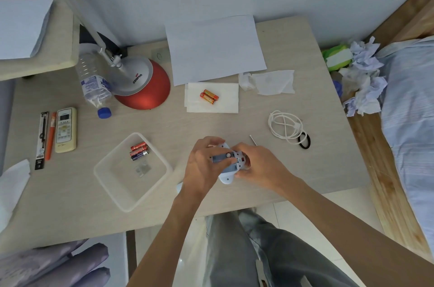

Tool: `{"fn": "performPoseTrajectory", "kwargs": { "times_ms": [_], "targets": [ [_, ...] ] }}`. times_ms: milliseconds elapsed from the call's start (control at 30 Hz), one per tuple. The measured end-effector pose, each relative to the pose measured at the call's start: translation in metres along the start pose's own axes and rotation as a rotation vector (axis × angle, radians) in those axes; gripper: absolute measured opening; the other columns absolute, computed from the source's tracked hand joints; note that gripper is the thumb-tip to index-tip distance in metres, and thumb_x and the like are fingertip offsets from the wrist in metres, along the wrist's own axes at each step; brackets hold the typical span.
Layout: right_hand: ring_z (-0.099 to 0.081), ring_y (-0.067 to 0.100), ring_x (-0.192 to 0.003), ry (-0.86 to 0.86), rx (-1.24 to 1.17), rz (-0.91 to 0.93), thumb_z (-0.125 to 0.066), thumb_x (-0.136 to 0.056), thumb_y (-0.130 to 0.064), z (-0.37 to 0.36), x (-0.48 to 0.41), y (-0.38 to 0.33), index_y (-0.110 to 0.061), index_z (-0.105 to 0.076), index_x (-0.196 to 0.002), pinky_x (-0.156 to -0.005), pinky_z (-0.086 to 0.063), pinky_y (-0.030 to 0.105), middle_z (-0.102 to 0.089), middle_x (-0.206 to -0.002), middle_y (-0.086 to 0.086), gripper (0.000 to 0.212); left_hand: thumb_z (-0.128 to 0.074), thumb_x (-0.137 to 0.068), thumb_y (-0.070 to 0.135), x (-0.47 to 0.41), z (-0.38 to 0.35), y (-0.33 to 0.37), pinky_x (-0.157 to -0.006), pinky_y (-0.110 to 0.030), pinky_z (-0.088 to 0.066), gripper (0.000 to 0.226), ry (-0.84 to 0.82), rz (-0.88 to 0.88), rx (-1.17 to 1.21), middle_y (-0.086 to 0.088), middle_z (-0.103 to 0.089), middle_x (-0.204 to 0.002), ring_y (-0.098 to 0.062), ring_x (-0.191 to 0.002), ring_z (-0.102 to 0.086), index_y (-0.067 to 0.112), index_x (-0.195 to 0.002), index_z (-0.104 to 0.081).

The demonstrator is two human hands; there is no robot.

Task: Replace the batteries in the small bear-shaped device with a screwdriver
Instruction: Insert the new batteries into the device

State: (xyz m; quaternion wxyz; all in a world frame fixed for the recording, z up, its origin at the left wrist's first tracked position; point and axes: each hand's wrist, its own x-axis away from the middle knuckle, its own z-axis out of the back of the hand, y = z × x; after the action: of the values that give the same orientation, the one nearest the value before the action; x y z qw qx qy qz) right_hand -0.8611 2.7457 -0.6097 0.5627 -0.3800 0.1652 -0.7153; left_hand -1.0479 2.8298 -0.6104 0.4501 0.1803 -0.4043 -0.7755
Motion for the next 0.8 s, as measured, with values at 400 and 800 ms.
{"fn": "performPoseTrajectory", "kwargs": {
  "times_ms": [400, 800],
  "targets": [
    [-0.069, 0.013, -0.081, -0.011, 0.006, 0.003, -0.083, -0.081, -0.028, 0.000, 0.000, 0.000, -0.028, -0.063, -0.124, -0.076, -0.061, 0.036, -0.075, -0.095, -0.008, 0.048, -0.096, -0.079, 0.033, -0.004, -0.006, 0.006, -0.080, -0.038, -0.062, 0.021, 0.090, -0.058, -0.142, 0.008, -0.067, -0.125, -0.011, -0.115, -0.059, 0.016, -0.087, -0.087],
    [-0.064, 0.010, -0.074, 0.004, -0.011, 0.024, -0.082, -0.081, -0.024, 0.001, 0.002, 0.000, -0.028, -0.062, -0.123, -0.071, -0.058, 0.035, -0.069, -0.088, -0.012, 0.047, -0.089, -0.087, 0.038, 0.002, -0.021, -0.004, -0.099, -0.046, -0.059, 0.022, 0.031, 0.202, 0.187, 0.012, -0.071, -0.130, -0.016, -0.119, -0.065, 0.033, -0.109, -0.086]
  ]
}}
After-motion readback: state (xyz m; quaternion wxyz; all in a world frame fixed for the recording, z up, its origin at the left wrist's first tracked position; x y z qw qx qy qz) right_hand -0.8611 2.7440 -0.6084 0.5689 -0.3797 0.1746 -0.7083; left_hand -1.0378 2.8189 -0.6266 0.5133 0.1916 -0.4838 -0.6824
